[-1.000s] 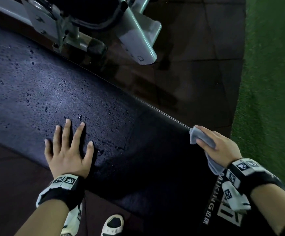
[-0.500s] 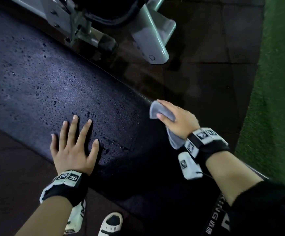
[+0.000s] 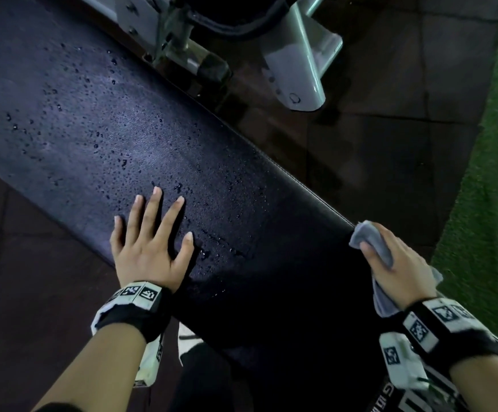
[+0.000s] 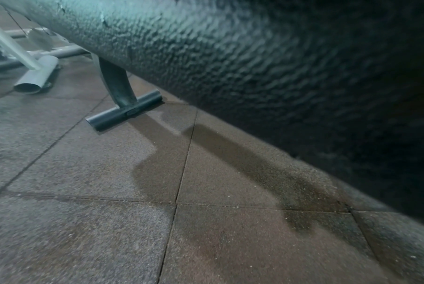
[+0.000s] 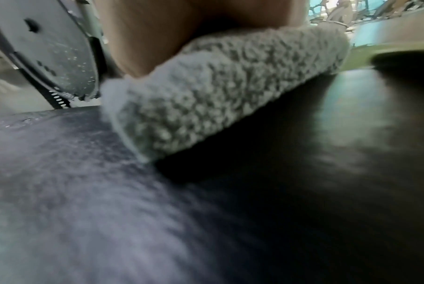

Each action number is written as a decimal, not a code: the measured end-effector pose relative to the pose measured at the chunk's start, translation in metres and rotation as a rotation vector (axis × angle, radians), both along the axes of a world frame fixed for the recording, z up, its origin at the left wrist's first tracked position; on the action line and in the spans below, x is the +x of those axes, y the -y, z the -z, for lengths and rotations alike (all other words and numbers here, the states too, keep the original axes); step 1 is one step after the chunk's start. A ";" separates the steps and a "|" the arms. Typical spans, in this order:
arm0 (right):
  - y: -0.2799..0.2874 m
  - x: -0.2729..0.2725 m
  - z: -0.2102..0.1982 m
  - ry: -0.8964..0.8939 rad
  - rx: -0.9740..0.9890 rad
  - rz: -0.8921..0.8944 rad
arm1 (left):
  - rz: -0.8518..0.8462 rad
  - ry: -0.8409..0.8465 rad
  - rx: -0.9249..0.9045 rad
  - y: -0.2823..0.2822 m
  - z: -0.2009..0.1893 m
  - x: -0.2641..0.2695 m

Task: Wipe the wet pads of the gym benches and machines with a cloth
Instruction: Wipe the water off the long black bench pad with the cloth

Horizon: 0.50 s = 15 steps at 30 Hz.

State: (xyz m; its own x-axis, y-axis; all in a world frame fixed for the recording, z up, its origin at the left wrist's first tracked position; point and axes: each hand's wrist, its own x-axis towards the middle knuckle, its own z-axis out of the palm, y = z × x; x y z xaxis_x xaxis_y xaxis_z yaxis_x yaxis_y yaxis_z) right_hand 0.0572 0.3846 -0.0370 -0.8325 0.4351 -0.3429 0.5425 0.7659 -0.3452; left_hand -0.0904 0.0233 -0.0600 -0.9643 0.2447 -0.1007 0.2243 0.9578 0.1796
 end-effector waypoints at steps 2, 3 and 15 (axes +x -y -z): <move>0.011 -0.016 0.005 -0.054 0.002 -0.054 | 0.002 0.012 0.005 0.001 0.000 0.000; 0.018 -0.028 0.008 -0.093 0.000 -0.091 | 0.009 0.017 0.007 0.001 0.000 -0.001; 0.080 -0.055 0.005 -0.181 0.014 -0.626 | 0.050 0.135 -0.001 0.033 -0.012 -0.021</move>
